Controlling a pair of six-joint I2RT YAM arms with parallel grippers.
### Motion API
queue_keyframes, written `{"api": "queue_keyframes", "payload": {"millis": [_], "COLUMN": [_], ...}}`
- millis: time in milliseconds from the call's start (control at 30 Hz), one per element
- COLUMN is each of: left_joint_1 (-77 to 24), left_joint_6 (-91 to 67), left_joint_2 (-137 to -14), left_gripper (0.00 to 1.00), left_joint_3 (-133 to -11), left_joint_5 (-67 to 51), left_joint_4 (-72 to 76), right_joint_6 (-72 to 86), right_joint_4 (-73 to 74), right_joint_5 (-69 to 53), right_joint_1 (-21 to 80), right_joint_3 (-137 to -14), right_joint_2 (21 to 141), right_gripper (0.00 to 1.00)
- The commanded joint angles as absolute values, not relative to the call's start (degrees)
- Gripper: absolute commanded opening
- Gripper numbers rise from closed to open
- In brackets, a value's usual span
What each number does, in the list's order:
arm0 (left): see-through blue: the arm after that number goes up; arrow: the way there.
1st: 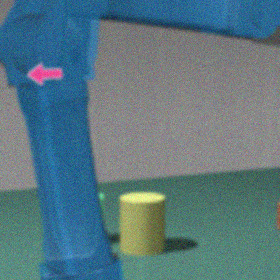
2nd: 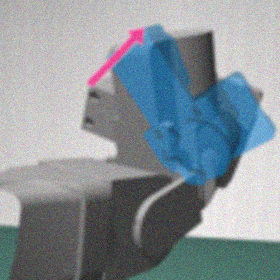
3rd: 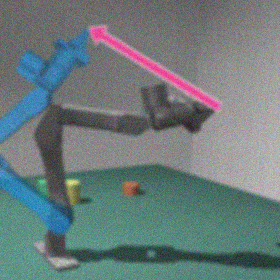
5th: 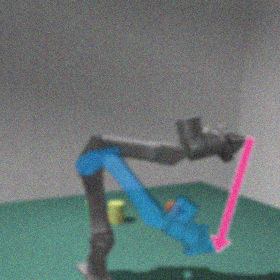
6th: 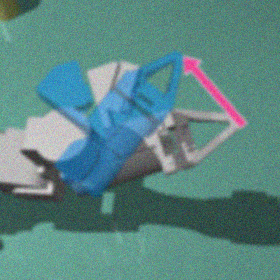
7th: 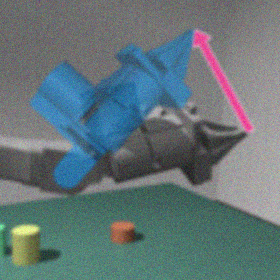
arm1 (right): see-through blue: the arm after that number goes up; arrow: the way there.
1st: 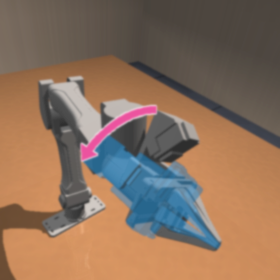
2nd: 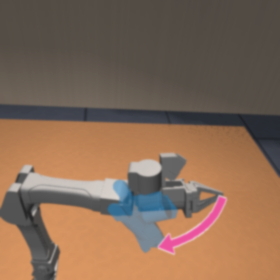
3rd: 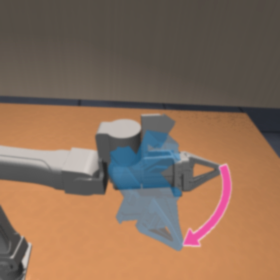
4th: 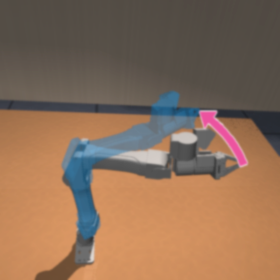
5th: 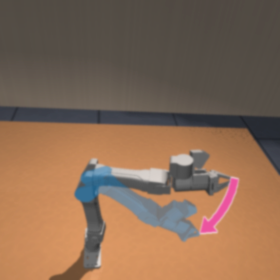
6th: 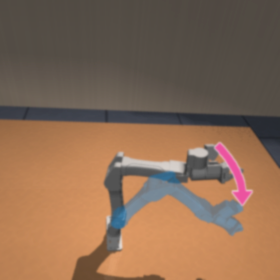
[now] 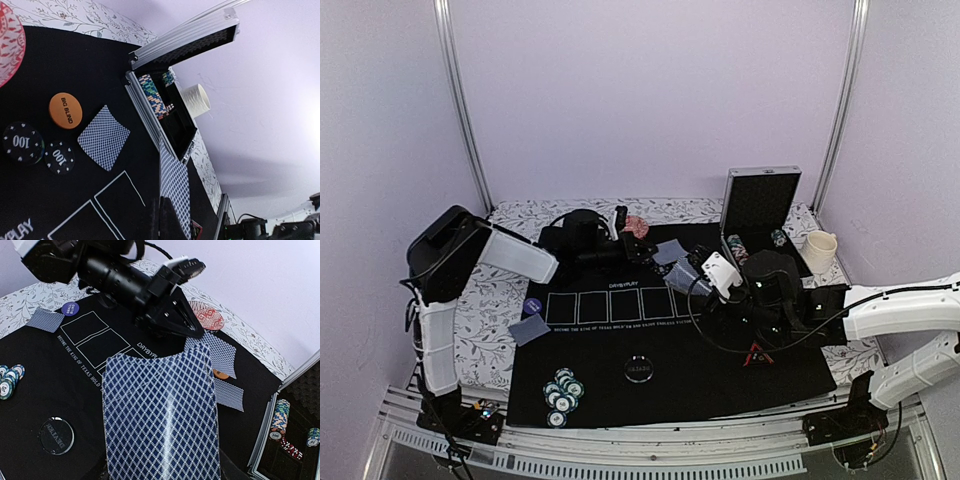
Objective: Distribute texas hold em gaming equipment
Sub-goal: Distribute the poker card in the big blind area.
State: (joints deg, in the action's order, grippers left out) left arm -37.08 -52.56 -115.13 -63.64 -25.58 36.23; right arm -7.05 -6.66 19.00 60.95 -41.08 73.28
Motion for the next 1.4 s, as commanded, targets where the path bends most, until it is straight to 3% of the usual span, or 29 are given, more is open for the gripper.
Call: {"api": "queue_keyframes", "payload": {"millis": [0, 533, 1133, 1367], "left_joint_1": [-39.72, -44.05, -42.85, -42.93], "left_joint_6": [-55.2, -55.45, -52.45, -51.34], "left_joint_2": [-124.42, -140.85, -147.81, -145.6], "left_gripper": [0.0, 0.0, 0.0, 0.0], "left_joint_3": [-71.55, -92.09, -104.21, -102.28], "left_joint_5": [-20.05, -3.7, -9.6, -8.52], "left_joint_4": [39.82, 31.25, 18.18, 17.7], "right_joint_6": [-5.82, -4.43, -4.7, -4.89], "right_joint_4": [-5.62, -2.58, -1.17, -0.88], "right_joint_5": [20.3, 21.34, 21.67, 21.57], "right_joint_1": [60.56, 60.56, 60.56, 60.56], "right_joint_3": [-40.0, -38.95, -38.96, -39.26], "right_joint_2": [70.84, 68.04, 67.0, 66.42], "right_gripper": [0.48, 0.48, 0.48, 0.48]}}
